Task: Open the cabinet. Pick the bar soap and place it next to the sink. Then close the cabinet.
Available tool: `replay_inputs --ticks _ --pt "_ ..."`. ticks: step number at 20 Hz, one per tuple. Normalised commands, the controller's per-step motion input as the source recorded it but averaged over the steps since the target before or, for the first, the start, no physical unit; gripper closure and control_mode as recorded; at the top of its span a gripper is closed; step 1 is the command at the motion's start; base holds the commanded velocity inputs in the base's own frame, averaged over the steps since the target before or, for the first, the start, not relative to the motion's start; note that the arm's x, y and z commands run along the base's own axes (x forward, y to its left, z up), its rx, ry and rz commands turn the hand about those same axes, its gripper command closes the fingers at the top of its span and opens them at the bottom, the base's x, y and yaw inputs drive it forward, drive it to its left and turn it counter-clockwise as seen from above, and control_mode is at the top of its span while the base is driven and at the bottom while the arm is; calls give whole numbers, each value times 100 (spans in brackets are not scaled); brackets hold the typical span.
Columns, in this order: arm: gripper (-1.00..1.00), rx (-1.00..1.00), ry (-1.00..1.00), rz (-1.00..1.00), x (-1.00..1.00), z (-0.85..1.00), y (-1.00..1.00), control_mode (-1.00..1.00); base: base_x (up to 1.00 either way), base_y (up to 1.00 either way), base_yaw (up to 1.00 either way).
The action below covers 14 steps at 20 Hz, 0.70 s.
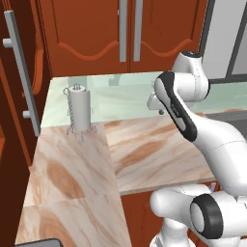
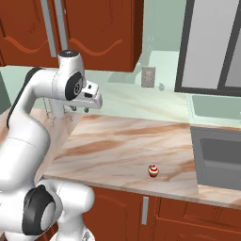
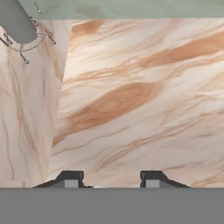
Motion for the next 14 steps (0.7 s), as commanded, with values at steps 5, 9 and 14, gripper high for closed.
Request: replay_inputs --ticks 5,9,14 --pt "-100 3 -5 0 -24 0 0 -100 0 0 0" --pt "-100 5 -17 0 -45 0 6 -100 0 0 0" --pt "-100 4 -20 0 -52 14 0 -100 0 0 0"
